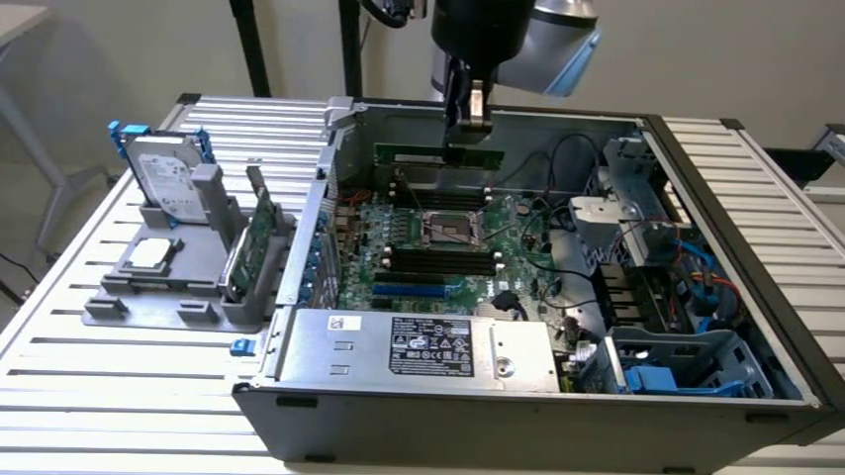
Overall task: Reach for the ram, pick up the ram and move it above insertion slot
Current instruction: 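Pick up the ram and move it above insertion slot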
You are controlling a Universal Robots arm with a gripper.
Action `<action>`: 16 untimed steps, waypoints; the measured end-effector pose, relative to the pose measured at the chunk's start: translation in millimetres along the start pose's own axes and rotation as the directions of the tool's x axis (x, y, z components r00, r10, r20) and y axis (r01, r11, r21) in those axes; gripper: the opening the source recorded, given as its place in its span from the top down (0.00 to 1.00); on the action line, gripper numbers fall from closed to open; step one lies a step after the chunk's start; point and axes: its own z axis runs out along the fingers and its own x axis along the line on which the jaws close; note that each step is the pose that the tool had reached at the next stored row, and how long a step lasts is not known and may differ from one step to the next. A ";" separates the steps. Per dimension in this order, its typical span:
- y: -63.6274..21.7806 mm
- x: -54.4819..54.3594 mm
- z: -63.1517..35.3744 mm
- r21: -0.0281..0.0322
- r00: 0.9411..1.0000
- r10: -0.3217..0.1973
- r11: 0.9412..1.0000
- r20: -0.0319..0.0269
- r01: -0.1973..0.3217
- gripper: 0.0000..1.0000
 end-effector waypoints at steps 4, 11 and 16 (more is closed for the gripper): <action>-3.6 -9.8 1.0 0.000 1.000 0.000 1.000 -0.001 0.000 0.87; -8.8 -13.1 1.0 0.000 1.000 0.001 1.000 -0.001 -0.001 0.87; -8.9 -13.2 1.0 0.000 1.000 0.001 1.000 -0.001 -0.001 0.87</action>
